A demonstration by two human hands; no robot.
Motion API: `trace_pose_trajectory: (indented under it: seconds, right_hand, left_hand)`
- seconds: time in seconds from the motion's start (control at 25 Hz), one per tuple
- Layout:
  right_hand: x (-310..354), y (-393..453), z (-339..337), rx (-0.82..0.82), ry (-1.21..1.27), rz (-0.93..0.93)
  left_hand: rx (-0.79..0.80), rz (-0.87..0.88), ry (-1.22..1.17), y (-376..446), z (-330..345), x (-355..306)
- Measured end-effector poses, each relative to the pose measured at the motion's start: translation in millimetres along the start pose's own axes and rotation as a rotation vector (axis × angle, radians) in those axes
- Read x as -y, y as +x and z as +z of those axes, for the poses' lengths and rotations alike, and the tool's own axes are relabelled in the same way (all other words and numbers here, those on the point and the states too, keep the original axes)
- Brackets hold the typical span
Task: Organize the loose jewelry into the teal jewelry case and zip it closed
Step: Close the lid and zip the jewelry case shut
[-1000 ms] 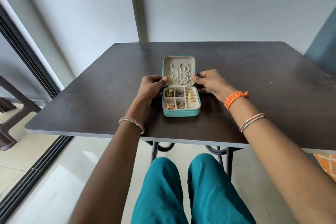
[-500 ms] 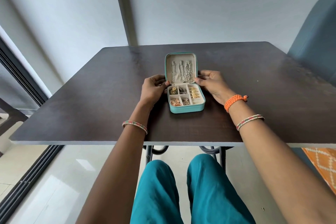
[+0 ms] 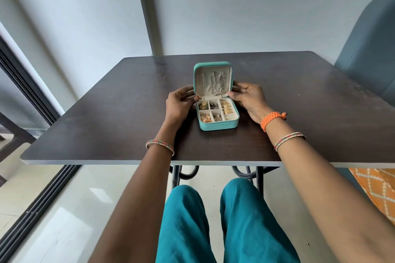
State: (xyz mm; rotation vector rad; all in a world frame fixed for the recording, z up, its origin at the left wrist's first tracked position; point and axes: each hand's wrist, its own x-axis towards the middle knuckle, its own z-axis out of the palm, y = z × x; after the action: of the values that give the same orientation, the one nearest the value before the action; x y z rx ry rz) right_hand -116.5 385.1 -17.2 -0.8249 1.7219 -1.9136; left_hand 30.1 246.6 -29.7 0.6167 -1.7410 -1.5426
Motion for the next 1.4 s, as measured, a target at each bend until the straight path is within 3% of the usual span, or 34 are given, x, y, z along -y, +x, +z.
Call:
trace_pose_trajectory:
  seconds: [1.16, 1.4]
  right_hand:
    - [-1, -15, -6, 0.037, -0.007, -0.065]
    - [3, -18, -5, 0.073, 0.02, -0.037]
  left_hand:
    - [0.003, 0.119, 0.038, -16, -3, -1]
    - [0.004, 0.169, 0.164, -14, -3, 2]
